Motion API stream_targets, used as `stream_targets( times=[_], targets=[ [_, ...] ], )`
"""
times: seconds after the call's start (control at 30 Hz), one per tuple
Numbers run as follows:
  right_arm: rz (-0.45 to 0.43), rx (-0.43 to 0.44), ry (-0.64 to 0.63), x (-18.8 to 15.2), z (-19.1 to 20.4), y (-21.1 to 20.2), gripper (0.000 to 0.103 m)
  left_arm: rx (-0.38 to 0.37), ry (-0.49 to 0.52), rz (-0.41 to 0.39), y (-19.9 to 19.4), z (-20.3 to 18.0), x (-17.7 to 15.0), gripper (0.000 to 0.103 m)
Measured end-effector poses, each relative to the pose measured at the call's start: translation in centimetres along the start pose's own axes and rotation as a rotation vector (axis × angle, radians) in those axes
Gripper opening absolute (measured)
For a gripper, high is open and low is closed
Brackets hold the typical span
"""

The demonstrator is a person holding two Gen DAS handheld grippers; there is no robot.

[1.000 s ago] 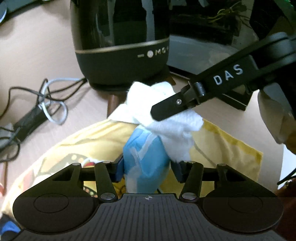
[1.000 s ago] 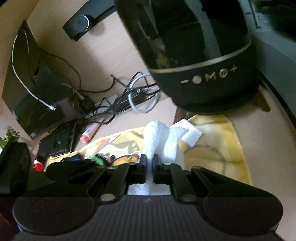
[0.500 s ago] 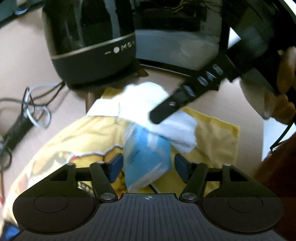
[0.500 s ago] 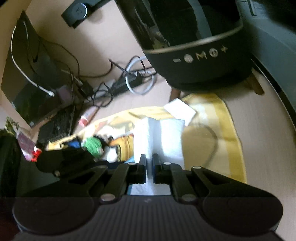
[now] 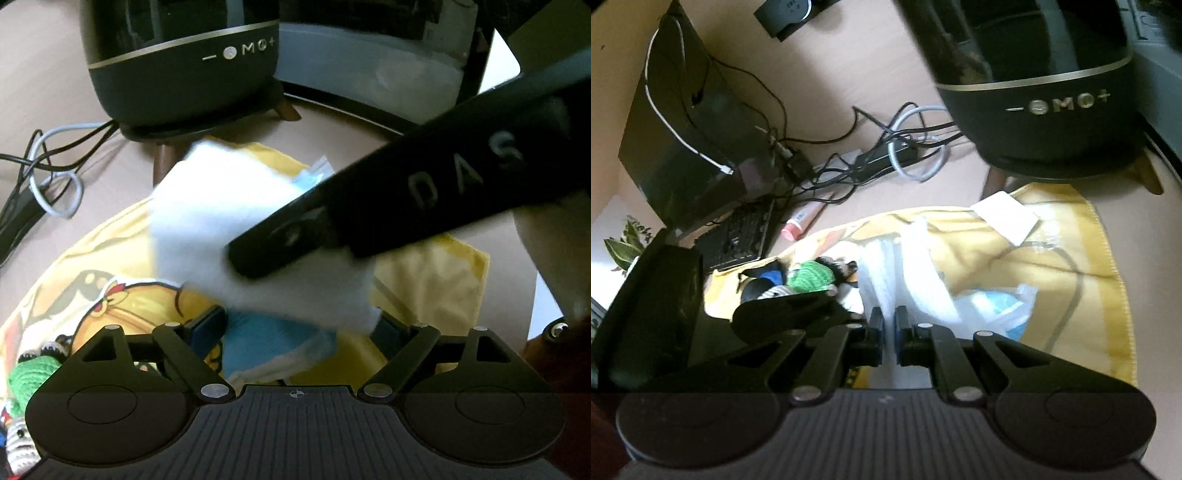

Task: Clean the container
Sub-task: 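Rub the white towel over the packet with the right gripper while the left gripper holds it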

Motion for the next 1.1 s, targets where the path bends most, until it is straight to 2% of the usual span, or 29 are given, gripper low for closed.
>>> stream_targets(
  times=[0.03, 0.07, 0.17, 0.23, 0.27, 0.4, 0.5, 0.57, 0.7, 0.83, 0.93, 0.97, 1.03, 1.1],
  targets=[
    [-0.005, -0.024, 0.01, 0.1, -0.8, -0.2, 0.007, 0.006, -0.003, -0.003, 0.0, 0.2, 0.0, 0.075],
    [-0.011, -0.048, 0.021, 0.1, -1.6, -0.4, 0.007, 0.019, -0.001, -0.007, 0.1, 0.5, 0.0, 0.072],
    [-0.033, -0.111, 0.056, 0.7, -3.9, -1.1, 0.007, 0.114, 0.076, -0.051, 0.0, 1.5, 0.5, 0.065],
    [-0.046, -0.142, 0.067, 1.3, -4.9, -1.3, 0.007, 0.202, 0.134, -0.084, -0.2, 2.3, 1.1, 0.064],
    [-0.047, -0.15, 0.072, 1.4, -5.3, -1.2, 0.007, 0.222, 0.152, -0.09, -0.2, 2.6, 1.3, 0.064],
    [-0.032, -0.149, 0.097, 1.4, -5.9, -0.2, 0.007, 0.185, 0.161, -0.053, -0.2, 2.7, 0.7, 0.066],
    [-0.042, -0.102, 0.097, 1.8, -4.9, 0.0, 0.007, 0.145, 0.142, -0.024, -0.4, 2.3, -0.2, 0.074],
    [-0.046, -0.03, 0.113, 2.3, -3.8, 0.2, 0.007, 0.108, 0.095, -0.014, -0.6, 2.2, -0.4, 0.083],
    [0.001, 0.079, 0.107, 2.1, -1.6, 2.4, 0.007, 0.093, 0.045, -0.014, -0.2, 2.3, -0.3, 0.085],
    [0.01, -0.011, -0.027, 1.3, -1.2, 3.3, 0.008, 0.107, -0.006, -0.013, -0.9, 3.1, -0.5, 0.088],
    [-0.041, -0.123, -0.13, 1.6, -1.9, 2.2, 0.02, 0.092, -0.098, -0.02, -1.8, 4.0, -0.5, 0.092],
    [-0.049, -0.152, -0.148, 1.8, -2.3, 2.1, 0.032, 0.074, -0.138, -0.025, -2.0, 4.2, -0.4, 0.093],
    [-0.051, -0.172, -0.122, 2.1, -3.3, 2.0, 0.048, 0.043, -0.198, -0.028, -2.1, 4.6, -0.3, 0.093],
    [-0.042, -0.182, -0.08, 2.3, -4.1, 2.3, 0.051, 0.032, -0.215, -0.023, -2.0, 4.5, -0.3, 0.093]
  ],
)
Point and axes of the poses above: each gripper's, at about its wrist camera, not at the fingertips, and y roughly the way its jaws point, z to its left, x to its top, the point moved 8 cm from there along y, roughly the way its jaws point, and after that the axes turned 2 degrees about -z, right-handed, at the moved point
